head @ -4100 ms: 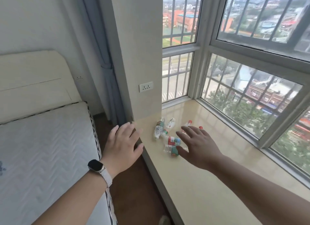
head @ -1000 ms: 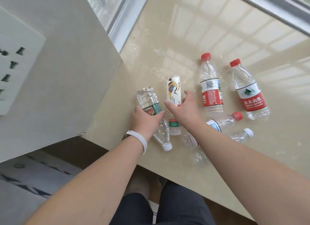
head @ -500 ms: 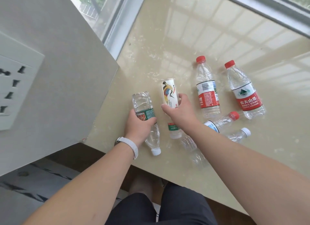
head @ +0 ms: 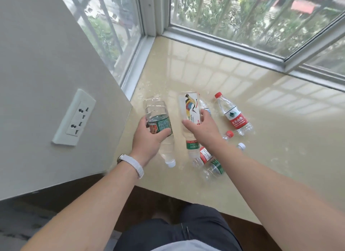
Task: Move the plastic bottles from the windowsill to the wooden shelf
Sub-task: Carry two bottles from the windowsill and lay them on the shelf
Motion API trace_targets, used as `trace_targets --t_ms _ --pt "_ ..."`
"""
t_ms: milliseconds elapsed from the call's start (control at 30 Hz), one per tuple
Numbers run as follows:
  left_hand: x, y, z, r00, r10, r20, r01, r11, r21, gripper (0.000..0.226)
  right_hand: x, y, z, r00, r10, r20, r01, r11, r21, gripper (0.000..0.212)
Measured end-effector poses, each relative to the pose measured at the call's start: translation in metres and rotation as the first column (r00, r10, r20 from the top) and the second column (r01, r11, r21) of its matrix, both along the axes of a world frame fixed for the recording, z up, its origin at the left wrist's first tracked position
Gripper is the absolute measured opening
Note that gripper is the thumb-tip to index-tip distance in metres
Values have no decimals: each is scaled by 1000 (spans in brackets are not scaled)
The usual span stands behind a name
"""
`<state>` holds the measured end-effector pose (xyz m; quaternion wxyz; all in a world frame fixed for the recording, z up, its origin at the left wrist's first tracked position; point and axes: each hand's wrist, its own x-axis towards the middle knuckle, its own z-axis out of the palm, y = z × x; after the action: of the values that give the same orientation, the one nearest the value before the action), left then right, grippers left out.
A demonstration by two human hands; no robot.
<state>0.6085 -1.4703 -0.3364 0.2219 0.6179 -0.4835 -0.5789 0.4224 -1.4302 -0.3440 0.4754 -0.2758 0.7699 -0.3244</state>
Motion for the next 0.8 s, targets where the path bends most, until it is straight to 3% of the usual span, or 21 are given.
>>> trace_targets --t_ms 133,267,333,433,600,800 --pt "-8 1 43 995 -25 -95 21 999 -42 69 -8 24 48 996 -83 14 84 992 -94 48" --pt "-18 5 83 972 -79 -220 67 996 -60 68 -16 54 91 991 -130 33 134 977 -164 62" --pt "-26 9 102 956 -148 -253 129 988 -89 66 -22 72 109 987 -157 36 161 967 -200 58" --pt "-41 16 125 927 -267 -263 236 961 -141 64 -37 99 129 976 -212 57 219 943 -250 53" --pt "-80 39 148 877 -398 -269 361 915 -177 62 -66 149 155 941 -306 146 338 878 -340 67" --pt "-150 103 171 798 -555 -234 517 830 -209 72 -108 239 174 900 -406 158 434 802 -411 68"
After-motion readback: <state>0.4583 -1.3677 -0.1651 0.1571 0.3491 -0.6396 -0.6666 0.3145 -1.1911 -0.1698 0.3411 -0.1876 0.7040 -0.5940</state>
